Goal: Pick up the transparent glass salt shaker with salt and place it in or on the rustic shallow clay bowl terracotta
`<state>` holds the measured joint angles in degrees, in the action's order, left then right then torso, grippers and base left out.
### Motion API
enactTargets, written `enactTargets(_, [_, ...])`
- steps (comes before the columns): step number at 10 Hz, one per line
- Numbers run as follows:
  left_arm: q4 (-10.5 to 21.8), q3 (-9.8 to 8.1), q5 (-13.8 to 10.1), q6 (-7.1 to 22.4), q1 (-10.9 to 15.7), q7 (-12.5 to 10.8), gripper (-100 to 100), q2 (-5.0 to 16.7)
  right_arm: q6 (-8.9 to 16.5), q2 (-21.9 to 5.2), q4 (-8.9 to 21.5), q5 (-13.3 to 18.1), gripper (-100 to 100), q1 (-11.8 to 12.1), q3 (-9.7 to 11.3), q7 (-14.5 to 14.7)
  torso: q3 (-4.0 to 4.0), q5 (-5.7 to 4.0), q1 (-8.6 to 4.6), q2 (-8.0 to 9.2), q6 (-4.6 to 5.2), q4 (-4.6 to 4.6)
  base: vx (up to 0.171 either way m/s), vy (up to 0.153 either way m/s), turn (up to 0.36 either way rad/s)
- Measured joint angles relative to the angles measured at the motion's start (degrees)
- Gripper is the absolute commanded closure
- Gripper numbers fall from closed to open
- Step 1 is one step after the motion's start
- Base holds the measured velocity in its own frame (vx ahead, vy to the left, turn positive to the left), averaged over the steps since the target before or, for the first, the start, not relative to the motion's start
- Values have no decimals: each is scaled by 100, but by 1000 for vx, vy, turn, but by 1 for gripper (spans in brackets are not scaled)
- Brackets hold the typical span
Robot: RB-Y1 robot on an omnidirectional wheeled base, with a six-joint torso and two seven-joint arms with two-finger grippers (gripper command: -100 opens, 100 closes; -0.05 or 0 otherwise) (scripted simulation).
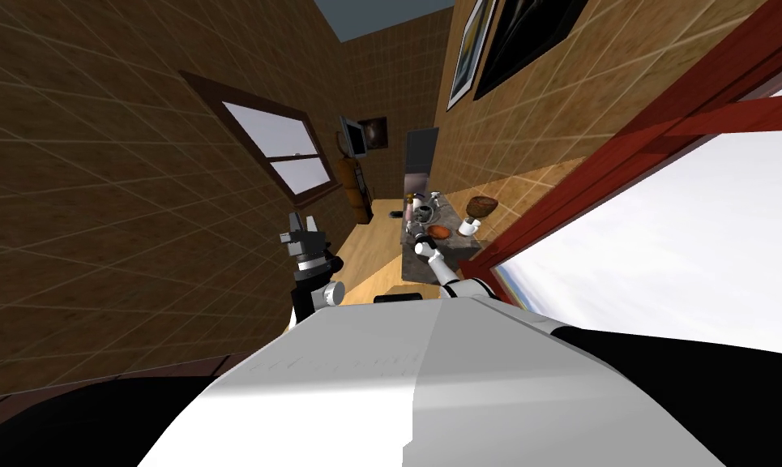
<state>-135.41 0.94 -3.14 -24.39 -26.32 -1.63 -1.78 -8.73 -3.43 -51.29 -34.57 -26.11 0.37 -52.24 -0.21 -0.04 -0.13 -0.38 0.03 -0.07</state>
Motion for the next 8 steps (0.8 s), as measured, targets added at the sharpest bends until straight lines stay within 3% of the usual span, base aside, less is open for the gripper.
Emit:
enactTargets(2, [0, 0, 0, 0, 0, 0, 0, 0, 243, 204, -21, -40, -100, -31, -116, -46, 4, 1, 5, 9, 0, 1, 32, -12, -3])
enactTargets(4, [0, 0, 0, 0, 1, 0, 0, 0, 223, 270, 70, -71, -100, -47, -73, -134, 14, 2, 9, 25, 1, 5, 20, -11, -28])
enactTargets(5, [0, 1, 0, 0, 1, 0, 0, 0, 183, 289, 212, -96, -100, -121, -30, -194, 14, 2, 9, 24, 0, 5, 64, -38, -62])
enactTargets(6, [0, 0, 0, 0, 0, 0, 0, 0, 64, 325, 545, -177, -100, -284, 105, -371, 7, 1, 1, 12, 0, 3, 64, -49, -29])
enactTargets(8, [0, 0, 0, 0, 0, 0, 0, 0, 191, 558, 427, -162, -100, -225, -40, -355, 5, -1, -7, 10, 2, 2, 47, -41, -25])
